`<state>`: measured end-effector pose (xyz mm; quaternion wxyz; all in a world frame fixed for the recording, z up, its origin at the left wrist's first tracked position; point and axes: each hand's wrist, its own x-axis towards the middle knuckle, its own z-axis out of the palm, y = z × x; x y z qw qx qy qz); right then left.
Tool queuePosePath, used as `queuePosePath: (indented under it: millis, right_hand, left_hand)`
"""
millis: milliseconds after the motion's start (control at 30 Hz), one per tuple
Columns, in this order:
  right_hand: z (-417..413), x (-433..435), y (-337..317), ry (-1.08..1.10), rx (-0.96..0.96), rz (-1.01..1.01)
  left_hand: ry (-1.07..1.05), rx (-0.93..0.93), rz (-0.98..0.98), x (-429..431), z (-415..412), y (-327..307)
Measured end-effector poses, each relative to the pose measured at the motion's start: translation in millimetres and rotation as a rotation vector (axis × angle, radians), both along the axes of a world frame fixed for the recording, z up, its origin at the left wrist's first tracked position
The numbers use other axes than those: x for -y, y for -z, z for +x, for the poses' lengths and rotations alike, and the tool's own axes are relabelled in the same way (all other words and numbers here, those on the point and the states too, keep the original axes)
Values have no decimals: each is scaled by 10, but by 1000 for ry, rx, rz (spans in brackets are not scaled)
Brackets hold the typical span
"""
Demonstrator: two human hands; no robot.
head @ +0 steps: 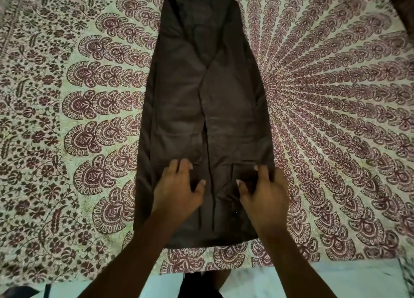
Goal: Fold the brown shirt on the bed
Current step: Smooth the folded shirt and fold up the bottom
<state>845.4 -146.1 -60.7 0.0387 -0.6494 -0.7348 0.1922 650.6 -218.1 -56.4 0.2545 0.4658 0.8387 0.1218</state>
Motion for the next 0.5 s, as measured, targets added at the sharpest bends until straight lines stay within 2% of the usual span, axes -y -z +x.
queuePosePath:
  millis: [67, 133, 333, 500]
  right_hand:
    - [-54, -80, 22, 132, -99, -89]
    - [-54, -135, 41, 226, -188, -151]
    - [11, -47, 33, 212, -275, -221]
    - [47, -31, 12, 303, -471, -329]
  left_hand:
    - [102, -27, -217, -71, 80, 22]
    - [159, -37, -327, -83, 127, 11]
    - [198, 29, -311, -20, 111, 12]
    - [199, 115, -242, -56, -16, 13]
